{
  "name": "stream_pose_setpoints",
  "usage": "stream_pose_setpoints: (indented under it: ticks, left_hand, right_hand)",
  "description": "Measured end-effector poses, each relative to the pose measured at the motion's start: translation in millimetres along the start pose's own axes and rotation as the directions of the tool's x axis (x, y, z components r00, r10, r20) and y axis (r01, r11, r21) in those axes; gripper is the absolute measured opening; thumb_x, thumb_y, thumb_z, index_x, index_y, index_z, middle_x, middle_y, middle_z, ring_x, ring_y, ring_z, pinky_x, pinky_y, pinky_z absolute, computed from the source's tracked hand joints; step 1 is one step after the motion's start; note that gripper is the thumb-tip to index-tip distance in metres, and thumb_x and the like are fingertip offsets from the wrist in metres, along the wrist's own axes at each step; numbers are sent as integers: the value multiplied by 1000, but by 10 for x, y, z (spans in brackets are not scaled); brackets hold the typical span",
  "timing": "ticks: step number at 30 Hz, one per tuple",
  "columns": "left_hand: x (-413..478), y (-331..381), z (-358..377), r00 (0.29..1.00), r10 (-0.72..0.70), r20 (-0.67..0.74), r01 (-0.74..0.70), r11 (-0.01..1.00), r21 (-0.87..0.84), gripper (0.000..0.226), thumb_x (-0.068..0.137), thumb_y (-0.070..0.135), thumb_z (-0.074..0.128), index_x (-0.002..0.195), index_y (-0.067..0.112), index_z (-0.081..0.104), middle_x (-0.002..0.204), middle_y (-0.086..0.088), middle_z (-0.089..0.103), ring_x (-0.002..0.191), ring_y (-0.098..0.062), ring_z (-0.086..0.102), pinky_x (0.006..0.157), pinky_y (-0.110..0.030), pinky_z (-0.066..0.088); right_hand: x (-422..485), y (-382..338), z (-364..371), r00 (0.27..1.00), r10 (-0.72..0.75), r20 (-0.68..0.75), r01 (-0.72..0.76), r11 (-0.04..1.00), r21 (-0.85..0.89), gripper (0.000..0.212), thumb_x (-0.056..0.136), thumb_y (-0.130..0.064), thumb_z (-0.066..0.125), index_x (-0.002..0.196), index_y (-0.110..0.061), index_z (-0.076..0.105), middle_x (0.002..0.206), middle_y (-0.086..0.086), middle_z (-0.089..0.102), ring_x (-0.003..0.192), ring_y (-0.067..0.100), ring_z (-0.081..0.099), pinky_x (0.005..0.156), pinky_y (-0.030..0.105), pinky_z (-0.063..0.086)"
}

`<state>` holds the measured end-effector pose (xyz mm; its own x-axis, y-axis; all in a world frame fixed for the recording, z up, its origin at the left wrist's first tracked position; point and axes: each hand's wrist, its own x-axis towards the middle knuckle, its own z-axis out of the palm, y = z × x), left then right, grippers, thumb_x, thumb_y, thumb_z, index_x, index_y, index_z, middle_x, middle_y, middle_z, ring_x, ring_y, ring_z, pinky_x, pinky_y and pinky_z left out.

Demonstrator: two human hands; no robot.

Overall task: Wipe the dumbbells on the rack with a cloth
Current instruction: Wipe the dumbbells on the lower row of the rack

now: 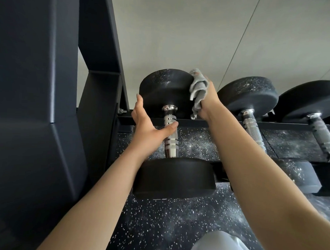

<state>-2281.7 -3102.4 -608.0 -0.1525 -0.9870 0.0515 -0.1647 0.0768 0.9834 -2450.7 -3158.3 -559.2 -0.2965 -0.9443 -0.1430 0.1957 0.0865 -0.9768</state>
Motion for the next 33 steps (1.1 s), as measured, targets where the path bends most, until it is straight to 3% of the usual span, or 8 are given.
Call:
stream_pose_setpoints:
  ticks: [3, 7, 10, 15, 19, 23, 29, 33]
  left_hand:
    - [-1, 10, 9, 1000, 0, 7, 0, 1000, -4, 117, 79, 24, 78, 151, 30, -14, 157, 9, -11, 142, -4, 6, 106, -22, 14]
    - [0, 14, 15, 1000, -16, 0, 16, 1000, -2, 117, 79, 24, 78, 151, 31, -14, 157, 8, -12, 142, -4, 6, 106, -22, 15]
    - [-5, 18, 15, 1000, -20, -2, 20, 1000, 5, 117, 79, 25, 78, 151, 31, -14, 157, 8, -12, 144, -5, 5, 107, -23, 16]
    - [-29, 33, -7, 1000, -16, 6, 16, 1000, 4, 116, 79, 26, 77, 151, 31, -13, 158, 8, -13, 145, -7, 3, 105, -23, 13]
    - [-39, 43, -11, 1000, -12, 11, 12, 1000, 16, 115, 80, 27, 76, 151, 32, -14, 158, 10, -13, 144, -6, 3, 103, -22, 12]
    - [-53, 47, -18, 999, -15, 28, 14, 1000, 20, 113, 81, 28, 75, 150, 33, -15, 157, 12, -16, 143, -3, 4, 103, -21, 11]
    - [-51, 58, -8, 999, -20, 41, 20, 1000, 3, 114, 82, 25, 75, 150, 34, -15, 157, 12, -15, 125, 9, 7, 101, -18, 11]
    - [-55, 69, -7, 999, -23, 49, 23, 1000, 4, 114, 82, 25, 75, 150, 35, -16, 156, 12, -16, 123, 11, 5, 99, -16, 9]
  right_hand:
    - [-5, -114, 95, 996, -79, -48, 69, 981, -181, 27, 100, -34, 46, 85, -16, 59, 46, -5, 53, 31, 5, 43, 34, 16, 32]
    - [-27, -225, 345, 955, -296, 25, 262, 801, -538, 35, 84, -56, 52, 95, -24, 62, 93, 3, 71, 86, 22, 68, 82, 40, 55]
    - [-84, -240, 434, 913, -403, 61, 319, 613, -723, 31, 93, -52, 51, 83, -22, 54, 86, -1, 64, 88, 24, 60, 79, 35, 47]
    - [-44, -153, 278, 903, -423, 77, 393, 741, -545, 42, 95, -45, 55, 62, -24, 40, 53, -15, 41, 60, 12, 41, 65, 31, 35]
    - [-85, -156, 109, 922, -370, 114, 387, 876, -289, 29, 98, -34, 51, 86, -9, 58, 69, -4, 56, 64, 9, 52, 64, 20, 43]
    - [11, 253, -182, 989, -123, -85, 80, 916, -394, 40, 100, 10, 36, 75, -20, 42, 110, 20, 51, 86, 26, 57, 61, 14, 50]
    - [128, 337, -322, 938, 328, -113, -347, 892, -289, 42, 99, 4, 30, 63, -7, 49, 72, 3, 42, 68, 19, 41, 57, 22, 33]
    - [138, 195, -57, 985, 92, -147, -131, 950, -284, 35, 91, 18, 36, 73, -12, 34, 50, -2, 40, 51, 9, 36, 47, 16, 32]
